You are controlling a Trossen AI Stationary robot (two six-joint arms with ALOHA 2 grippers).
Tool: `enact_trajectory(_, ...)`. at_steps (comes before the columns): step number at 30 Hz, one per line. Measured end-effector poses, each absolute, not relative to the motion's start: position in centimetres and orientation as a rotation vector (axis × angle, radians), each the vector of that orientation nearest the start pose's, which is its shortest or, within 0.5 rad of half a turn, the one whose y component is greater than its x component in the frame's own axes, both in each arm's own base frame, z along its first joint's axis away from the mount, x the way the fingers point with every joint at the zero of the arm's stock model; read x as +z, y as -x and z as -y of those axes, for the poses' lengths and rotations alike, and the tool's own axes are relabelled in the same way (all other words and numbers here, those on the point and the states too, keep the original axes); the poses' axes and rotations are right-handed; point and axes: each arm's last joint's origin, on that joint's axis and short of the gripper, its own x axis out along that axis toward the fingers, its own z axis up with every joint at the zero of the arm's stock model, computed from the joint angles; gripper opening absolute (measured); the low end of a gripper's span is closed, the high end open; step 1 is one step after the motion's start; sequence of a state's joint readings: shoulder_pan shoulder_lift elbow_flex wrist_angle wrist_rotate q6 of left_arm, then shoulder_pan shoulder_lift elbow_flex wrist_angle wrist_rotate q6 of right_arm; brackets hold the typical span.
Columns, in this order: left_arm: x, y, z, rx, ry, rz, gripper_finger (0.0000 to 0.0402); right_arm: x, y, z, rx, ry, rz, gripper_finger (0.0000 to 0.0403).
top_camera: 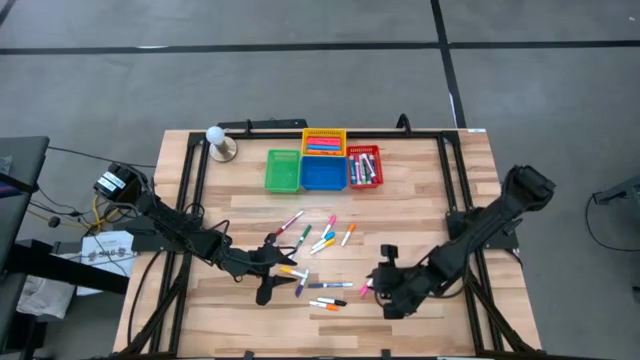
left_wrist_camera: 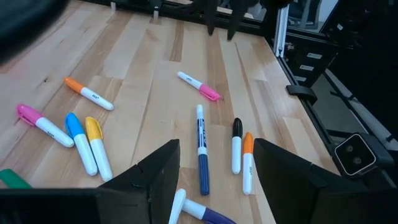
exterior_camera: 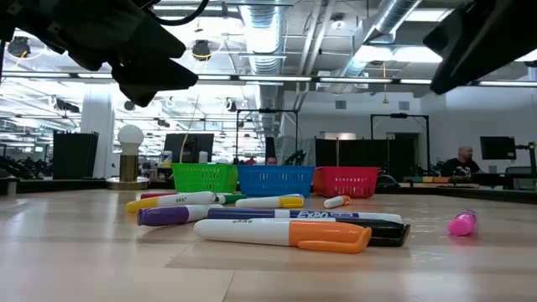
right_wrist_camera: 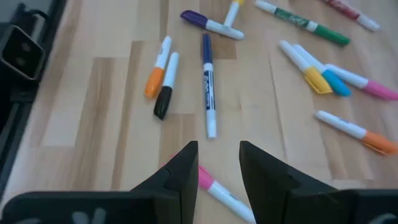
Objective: Pick & Place Markers
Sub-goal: Put the small red marker pen into the blue bin
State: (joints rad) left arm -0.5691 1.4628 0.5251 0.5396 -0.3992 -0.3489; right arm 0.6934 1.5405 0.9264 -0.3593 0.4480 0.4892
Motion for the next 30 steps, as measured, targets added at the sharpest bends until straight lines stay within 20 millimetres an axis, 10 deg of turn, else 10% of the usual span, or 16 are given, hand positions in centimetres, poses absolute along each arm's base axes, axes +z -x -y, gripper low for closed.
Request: enact_trajectory(30,15.8,-22.8,14.6,-0.14,0.047,-0.445,0.0205,17.5,-25.5,-16.5,0.174,0.217,-1.008,0.0107)
